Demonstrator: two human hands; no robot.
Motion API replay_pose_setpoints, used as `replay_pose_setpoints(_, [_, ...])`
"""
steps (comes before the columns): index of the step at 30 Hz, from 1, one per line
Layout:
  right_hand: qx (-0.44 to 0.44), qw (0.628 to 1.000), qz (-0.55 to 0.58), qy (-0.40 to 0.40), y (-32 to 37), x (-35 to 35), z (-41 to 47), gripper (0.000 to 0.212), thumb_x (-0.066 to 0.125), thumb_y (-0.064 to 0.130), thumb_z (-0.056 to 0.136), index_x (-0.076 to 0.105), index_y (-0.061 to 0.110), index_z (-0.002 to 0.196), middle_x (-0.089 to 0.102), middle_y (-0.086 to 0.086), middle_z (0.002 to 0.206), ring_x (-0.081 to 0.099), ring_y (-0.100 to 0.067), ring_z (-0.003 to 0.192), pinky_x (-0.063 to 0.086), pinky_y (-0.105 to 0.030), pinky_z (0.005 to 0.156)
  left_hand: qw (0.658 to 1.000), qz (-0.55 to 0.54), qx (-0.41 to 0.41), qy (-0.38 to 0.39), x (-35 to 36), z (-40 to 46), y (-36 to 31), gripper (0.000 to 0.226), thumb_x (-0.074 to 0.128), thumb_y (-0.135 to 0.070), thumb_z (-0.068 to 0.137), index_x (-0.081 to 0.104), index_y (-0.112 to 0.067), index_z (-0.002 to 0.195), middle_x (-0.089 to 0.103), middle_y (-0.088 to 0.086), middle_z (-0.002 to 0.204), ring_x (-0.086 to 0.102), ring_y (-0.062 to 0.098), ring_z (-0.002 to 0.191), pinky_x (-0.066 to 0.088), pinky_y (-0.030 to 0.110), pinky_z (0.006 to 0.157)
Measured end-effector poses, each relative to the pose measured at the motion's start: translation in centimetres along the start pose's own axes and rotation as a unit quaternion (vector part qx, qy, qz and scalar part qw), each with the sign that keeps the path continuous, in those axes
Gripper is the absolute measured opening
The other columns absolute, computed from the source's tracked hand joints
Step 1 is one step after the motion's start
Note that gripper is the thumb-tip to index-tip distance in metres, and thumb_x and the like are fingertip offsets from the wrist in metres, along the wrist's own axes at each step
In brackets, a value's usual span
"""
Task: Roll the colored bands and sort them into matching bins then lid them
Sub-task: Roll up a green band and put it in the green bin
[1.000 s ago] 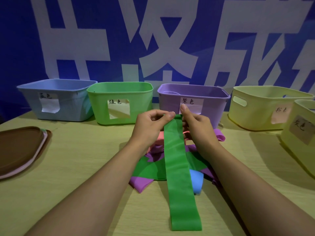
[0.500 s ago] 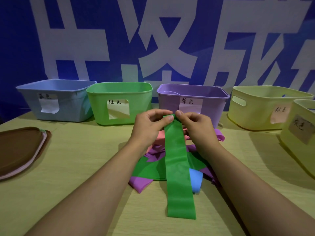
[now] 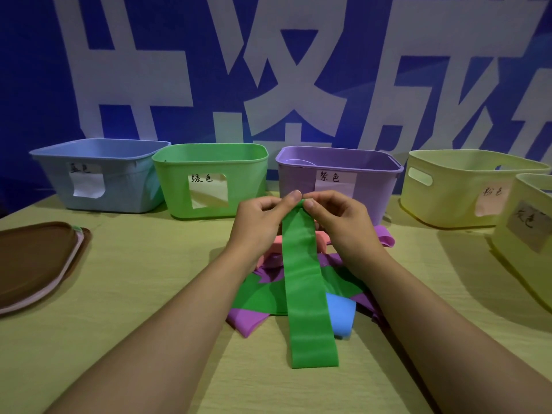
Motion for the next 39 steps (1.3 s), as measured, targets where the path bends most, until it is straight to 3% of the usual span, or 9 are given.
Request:
replay_pose_setpoints(5, [0.029, 0.999, 0.022, -0.007, -0.07, -0.01, -0.08, 0.023, 0.066, 0.026, 0.099, 0.073, 0.006, 0.108, 0.073, -0.023, 0.105, 0.072, -0.038, 0.1, 0.06, -0.05, 0.088, 1.0, -0.001, 0.007, -0.006, 0.14, -0.27, -0.53, 0.02, 0.078, -0.028, 0.089, 0.079, -0.009, 0.095, 0.08, 0.007, 0.089, 0.078, 0.025, 0.088, 0.062, 0.045, 0.09])
replay_pose_setpoints(10, [0.088, 0.996, 0.009, -0.01, -0.14, -0.04, -0.32, 0.055, 0.061, 0.055, 0.095, 0.073, 0.001, 0.1, 0.07, -0.021, 0.084, 0.065, -0.028, 0.072, 0.054, -0.034, 0.06, 0.999, -0.026, 0.018, 0.005, 0.33, -0.24, -0.54, 0.01, 0.08, -0.017, 0.087, 0.078, -0.011, 0.095, 0.08, 0.01, 0.091, 0.077, 0.024, 0.088, 0.062, 0.04, 0.087])
replay_pose_setpoints(13, [0.097, 0.995, -0.01, -0.019, -0.14, -0.16, -0.32, 0.066, 0.064, 0.062, 0.091, 0.072, -0.004, 0.098, 0.07, -0.023, 0.08, 0.065, -0.034, 0.069, 0.055, -0.047, 0.066, 0.999, -0.038, 0.033, 0.018, 0.52, -0.37, -0.75, 0.007, 0.078, -0.008, 0.087, 0.078, -0.013, 0.093, 0.08, 0.009, 0.092, 0.076, 0.02, 0.089, 0.062, 0.034, 0.086])
replay_pose_setpoints(17, [0.088, 0.995, -0.032, -0.025, 0.16, -0.16, -0.51, 0.062, 0.066, 0.059, 0.091, 0.074, -0.002, 0.094, 0.073, -0.027, 0.086, 0.071, -0.044, 0.077, 0.058, -0.062, 0.074, 0.998, -0.036, 0.043, 0.023, 0.51, -0.33, -0.71, 0.013, 0.079, -0.004, 0.086, 0.078, -0.011, 0.096, 0.079, 0.012, 0.097, 0.075, 0.022, 0.095, 0.061, 0.034, 0.089])
replay_pose_setpoints(23, [0.074, 0.997, -0.03, -0.022, 0.55, -0.14, -0.68, 0.044, 0.066, 0.044, 0.096, 0.073, 0.001, 0.095, 0.076, -0.019, 0.087, 0.073, -0.043, 0.086, 0.06, -0.057, 0.074, 0.998, -0.041, 0.04, 0.02, 0.45, -0.27, -0.61, 0.017, 0.079, -0.003, 0.085, 0.078, -0.008, 0.101, 0.078, 0.017, 0.101, 0.075, 0.026, 0.099, 0.061, 0.036, 0.091])
replay_pose_setpoints(27, [0.056, 0.998, -0.018, -0.021, 0.28, -0.16, -0.42, 0.042, 0.07, 0.038, 0.095, 0.071, -0.004, 0.097, 0.073, -0.025, 0.089, 0.068, -0.051, 0.078, 0.056, -0.064, 0.067, 0.998, -0.058, 0.029, 0.023, 0.4, -0.23, -0.58, 0.02, 0.079, 0.001, 0.083, 0.078, -0.011, 0.099, 0.078, 0.017, 0.102, 0.075, 0.025, 0.096, 0.061, 0.033, 0.088])
replay_pose_setpoints(31, [0.054, 0.998, 0.019, -0.008, -0.02, -0.17, -0.25, 0.029, 0.07, 0.027, 0.096, 0.071, -0.002, 0.1, 0.074, -0.015, 0.082, 0.067, -0.026, 0.067, 0.051, -0.033, 0.055, 0.996, -0.089, 0.015, 0.025, 0.47, -0.12, -0.61, 0.021, 0.079, -0.001, 0.083, 0.076, -0.01, 0.101, 0.078, 0.016, 0.103, 0.075, 0.027, 0.097, 0.061, 0.035, 0.088])
replay_pose_setpoints(34, [0.045, 0.998, 0.03, 0.006, 0.06, -0.03, -0.23, 0.019, 0.067, 0.018, 0.098, 0.07, 0.0, 0.102, 0.075, -0.012, 0.081, 0.069, -0.014, 0.062, 0.05, -0.021, 0.05, 0.994, -0.109, -0.02, 0.022, 0.61, -0.32, -0.69, 0.016, 0.077, -0.014, 0.089, 0.075, -0.006, 0.103, 0.079, 0.014, 0.097, 0.076, 0.026, 0.089, 0.063, 0.031, 0.077])
replay_pose_setpoints(39, [0.034, 0.998, 0.041, 0.024, 0.0, 0.08, -0.09, 0.018, 0.065, 0.012, 0.098, 0.068, -0.003, 0.108, 0.076, -0.01, 0.086, 0.074, -0.013, 0.073, 0.055, -0.02, 0.059, 0.997, -0.065, -0.043, 0.016, 0.44, -0.27, -0.16, 0.032, 0.078, -0.033, 0.088, 0.078, -0.002, 0.097, 0.079, 0.016, 0.093, 0.077, 0.032, 0.09, 0.062, 0.042, 0.087])
Point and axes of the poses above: each hand's wrist, its own z-axis towards the middle knuckle, its own x-axis out of the palm, y = z × x, the point moved 3 cm from there along z, towards the middle knuckle
